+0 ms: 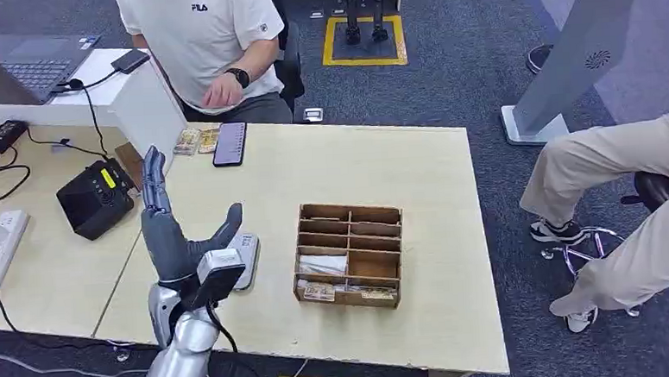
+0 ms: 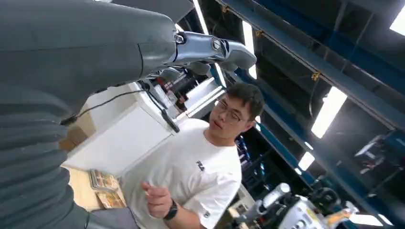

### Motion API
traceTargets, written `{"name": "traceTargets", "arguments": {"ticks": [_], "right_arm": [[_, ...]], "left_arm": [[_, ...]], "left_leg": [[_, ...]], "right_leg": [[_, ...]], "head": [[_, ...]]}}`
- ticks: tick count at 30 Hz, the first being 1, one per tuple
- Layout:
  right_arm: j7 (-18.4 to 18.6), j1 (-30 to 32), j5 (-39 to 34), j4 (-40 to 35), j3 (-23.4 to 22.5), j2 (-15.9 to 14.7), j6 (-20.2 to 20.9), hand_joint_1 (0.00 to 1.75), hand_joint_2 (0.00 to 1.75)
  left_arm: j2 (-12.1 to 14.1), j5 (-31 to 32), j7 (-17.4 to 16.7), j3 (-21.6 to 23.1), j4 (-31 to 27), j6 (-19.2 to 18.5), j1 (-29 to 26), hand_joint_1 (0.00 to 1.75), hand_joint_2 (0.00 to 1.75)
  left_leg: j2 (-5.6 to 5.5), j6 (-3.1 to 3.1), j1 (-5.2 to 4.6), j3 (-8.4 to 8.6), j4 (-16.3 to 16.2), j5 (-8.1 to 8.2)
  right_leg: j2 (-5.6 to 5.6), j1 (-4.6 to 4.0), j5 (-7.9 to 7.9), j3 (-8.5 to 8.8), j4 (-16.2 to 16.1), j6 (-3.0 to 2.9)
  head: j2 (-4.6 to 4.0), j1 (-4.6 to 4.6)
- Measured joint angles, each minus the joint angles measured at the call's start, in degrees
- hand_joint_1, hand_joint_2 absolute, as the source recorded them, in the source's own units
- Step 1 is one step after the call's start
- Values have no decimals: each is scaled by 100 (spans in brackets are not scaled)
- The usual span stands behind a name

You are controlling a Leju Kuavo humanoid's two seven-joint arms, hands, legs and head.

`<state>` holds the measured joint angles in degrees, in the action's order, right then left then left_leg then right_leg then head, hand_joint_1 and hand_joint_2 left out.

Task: Pass the card to the sensor for recognition and then transmit it.

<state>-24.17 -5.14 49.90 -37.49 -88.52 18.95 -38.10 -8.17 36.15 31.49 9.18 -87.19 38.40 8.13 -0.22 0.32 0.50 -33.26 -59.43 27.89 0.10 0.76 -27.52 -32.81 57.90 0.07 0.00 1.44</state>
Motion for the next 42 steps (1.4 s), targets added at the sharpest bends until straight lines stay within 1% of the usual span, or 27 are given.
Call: {"name": "traceTargets", "arguments": {"ticks": [1, 2, 3, 5, 6, 10, 11, 14, 16, 17, 19, 25, 27, 31, 32, 37, 42], "right_arm": [[0, 0, -6, -6, 0, 0, 0, 0, 175], [0, 0, -26, -13, -2, -2, 0, 0, 175], [9, 0, -79, -28, -2, 0, 0, 0, 175], [26, 0, -162, -63, -2, 0, 0, 0, 175], [26, -1, -194, -83, -2, 0, 0, 0, 175], [31, -1, -214, -133, -2, 0, 0, 0, 175], [31, -1, -216, -135, -2, 0, 0, 0, 175], [31, -1, -210, -160, -2, 0, 0, 0, 175], [28, -1, -206, -183, -2, 0, 0, 0, 175], [26, -1, -194, -190, -2, 0, 0, 0, 175], [26, -2, -175, -197, -2, 0, 0, 0, 175], [31, -1, -79, -227, -2, 0, 0, 0, 175], [35, -1, -68, -236, -2, 0, 0, 0, 175], [50, -1, 61, -245, -2, 0, 0, 0, 175], [50, -1, 81, -245, -2, 0, 0, 0, 175], [94, 0, 149, -245, -2, 0, 0, 0, 175], [98, 0, 238, -247, -2, 0, 0, 0, 175]], "left_arm": [[56, -183, 50, 74, -133, -105, -103, 0, 175], [109, -410, 108, 133, -247, -259, -208, 0, 0], [179, -788, 178, 233, -419, -568, -323, 0, 0], [354, -1169, 318, 457, -651, -967, -497, 0, 0], [430, -1321, 389, 548, -781, -1157, -591, 0, 175], [739, -1560, 556, 907, -1134, -1710, -869, 0, 175], [793, -1560, 576, 951, -1178, -1801, -902, 0, 0], [1014, -1372, 650, 1161, -1298, -2262, -985, 0, 0], [1159, -1181, 654, 1309, -1328, -2432, -1017, 0, 0], [1233, -1052, 652, 1377, -1328, -2501, -1023, 0, 175], [1361, -771, 626, 1508, -1328, -2612, -1026, 0, 175], [1600, -167, 442, 1759, -1278, -2701, -1010, 0, 175], [1654, 124, 301, 1816, -1217, -2697, -982, 0, 175], [1737, 1016, -153, 1986, -957, -2625, -849, 0, 175], [1753, 1145, -229, 2022, -892, -2612, -818, 0, 175], [1779, 1542, -463, 2232, -508, -2557, -619, 0, 175], [1807, 1695, -614, 2430, -251, -2550, -447, 0, 175]], "left_leg": [[0, 0, 0, 0, 0, 0], [0, 0, 0, 0, 0, 0], [0, 0, 0, 0, 0, 0], [-1, 0, 0, -2, 1, 0], [0, 0, 0, -1, 1, 0], [0, 0, 0, -3, 1, 0], [0, 0, 0, -3, 1, 1], [1, 0, 0, -3, 1, 1], [1, 0, 0, -3, 1, 0], [1, 0, 0, -3, 1, 0], [1, 0, 0, -3, 1, 0], [1, 0, 0, -3, 1, 0], [1, 0, 0, -3, 1, 0], [1, 0, 0, -3, 1, 0], [1, 0, 0, -3, 0, 0], [1, 0, 0, -2, 0, 0], [1, 0, 0, -3, 0, 0]], "right_leg": [[0, 0, 0, 0, 0, 0], [0, 0, 0, 0, 0, 0], [0, 0, -1, 0, 0, 0], [0, 0, -1, -2, 0, 0], [0, 0, -1, -1, 0, -1], [0, 0, -3, -4, 0, -1], [0, 0, -3, -4, 0, -1], [1, 0, -2, -4, 0, -1], [1, 0, -2, -4, 0, -1], [1, 0, -2, -4, 0, -1], [1, 0, -2, -4, 0, -1], [1, 0, -3, -6, 0, -1], [1, 0, -3, -7, -1, -1], [1, 0, -2, -7, -1, -1], [1, 0, -2, -7, -1, -2], [1, 0, -2, -7, -1, -2], [2, 0, -2, -8, -1, -2]], "head": [[0, 0], [0, 0], [0, 0], [0, 0], [0, 0], [0, -2], [0, 0], [0, 0], [0, 0], [0, 0], [0, 0], [0, 0], [0, 0], [0, 0], [0, 0], [0, 0], [0, 0]]}}
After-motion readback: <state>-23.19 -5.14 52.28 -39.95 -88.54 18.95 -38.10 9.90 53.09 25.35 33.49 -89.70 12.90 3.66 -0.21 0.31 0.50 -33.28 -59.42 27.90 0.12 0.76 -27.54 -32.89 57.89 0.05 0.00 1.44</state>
